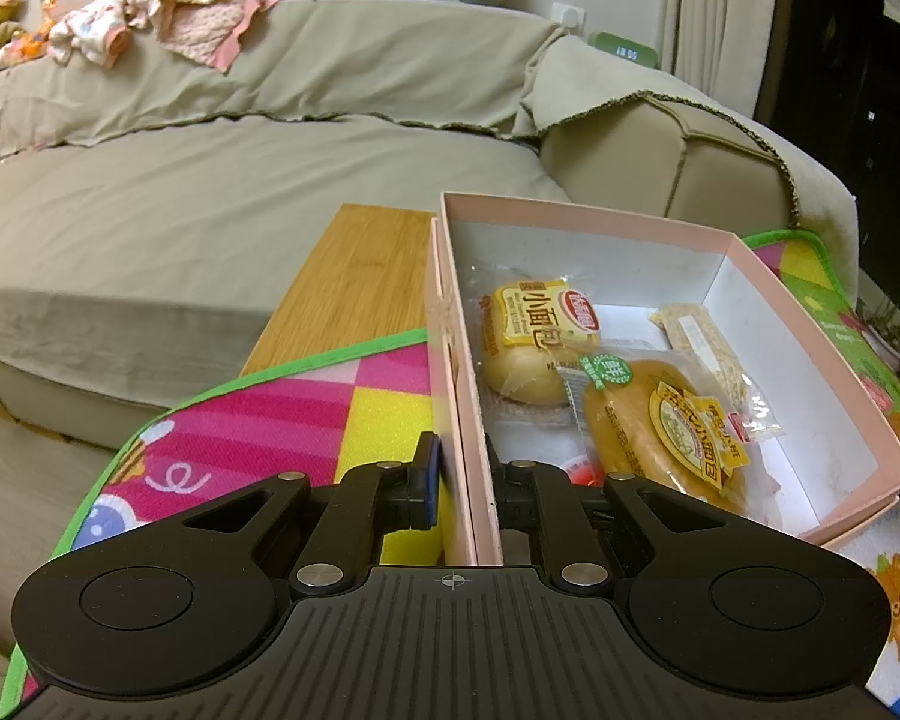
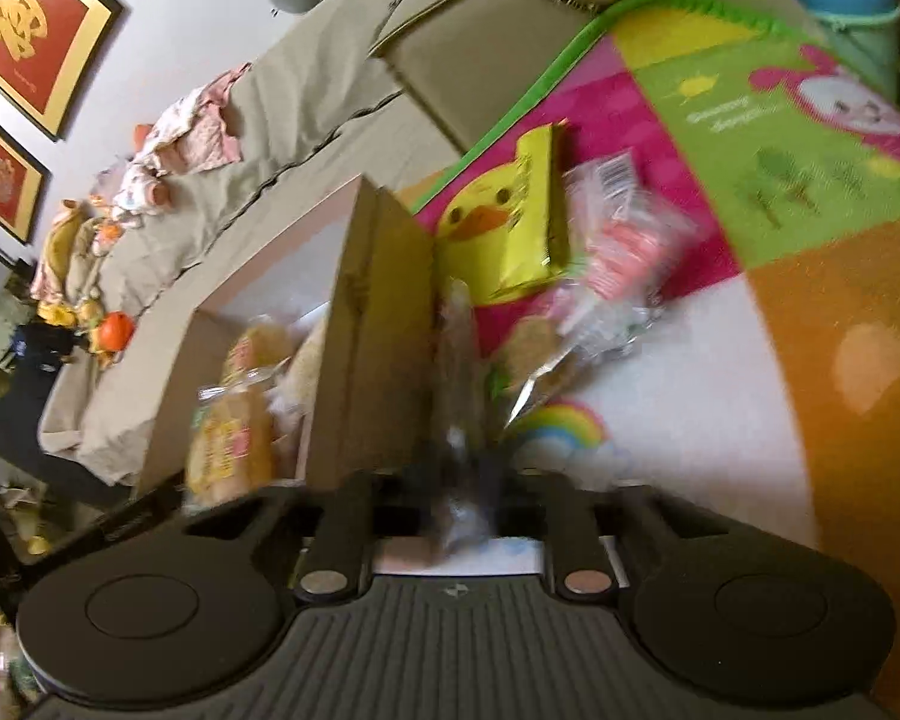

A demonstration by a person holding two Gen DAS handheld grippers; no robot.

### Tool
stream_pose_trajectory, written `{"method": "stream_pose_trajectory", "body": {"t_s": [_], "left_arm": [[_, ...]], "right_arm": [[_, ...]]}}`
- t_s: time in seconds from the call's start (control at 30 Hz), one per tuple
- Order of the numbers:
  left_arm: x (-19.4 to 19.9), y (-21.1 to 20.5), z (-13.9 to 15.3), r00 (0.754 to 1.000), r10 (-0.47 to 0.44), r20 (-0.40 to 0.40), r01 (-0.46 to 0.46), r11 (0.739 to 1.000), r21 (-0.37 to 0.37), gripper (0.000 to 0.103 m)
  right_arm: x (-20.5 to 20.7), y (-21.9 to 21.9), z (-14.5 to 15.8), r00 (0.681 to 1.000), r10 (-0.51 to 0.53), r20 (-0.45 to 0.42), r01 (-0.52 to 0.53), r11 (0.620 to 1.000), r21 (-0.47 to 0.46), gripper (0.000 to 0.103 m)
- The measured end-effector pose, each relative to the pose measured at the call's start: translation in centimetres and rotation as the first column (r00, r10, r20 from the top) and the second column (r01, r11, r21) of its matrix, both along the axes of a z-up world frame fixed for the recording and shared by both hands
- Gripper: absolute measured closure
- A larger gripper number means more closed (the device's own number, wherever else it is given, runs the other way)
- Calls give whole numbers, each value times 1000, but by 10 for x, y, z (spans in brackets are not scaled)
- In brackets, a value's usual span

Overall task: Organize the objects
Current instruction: 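Carry the brown snack bar over the pink box and release it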

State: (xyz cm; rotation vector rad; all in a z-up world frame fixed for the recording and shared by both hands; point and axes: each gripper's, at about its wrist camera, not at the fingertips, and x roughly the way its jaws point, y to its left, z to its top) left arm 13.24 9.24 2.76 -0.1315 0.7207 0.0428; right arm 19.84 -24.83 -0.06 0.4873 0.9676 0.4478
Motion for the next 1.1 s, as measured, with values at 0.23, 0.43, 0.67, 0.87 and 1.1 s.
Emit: {"method": "stream_pose_trajectory", "body": {"t_s": [0.23,0.43,0.67,0.87,1.1], "left_arm": [[0,0,0,1000,0,0,0,1000,-1,89],[0,-1,0,1000,1,0,-1,1000,-1,89],[0,-1,0,1000,2,-2,-2,1000,2,89],[0,-1,0,1000,-3,-3,3,1000,2,89],[-1,-1,0,1000,-2,-7,3,1000,6,89]], "right_arm": [[-37,-27,15,1000,-24,7,25,996,-87,94],[-74,-55,22,994,-87,70,102,961,-256,74],[-78,-26,25,977,8,215,86,902,-424,40],[-62,1,9,980,40,195,63,866,-496,54],[-81,9,39,968,105,226,26,859,-510,65]]}}
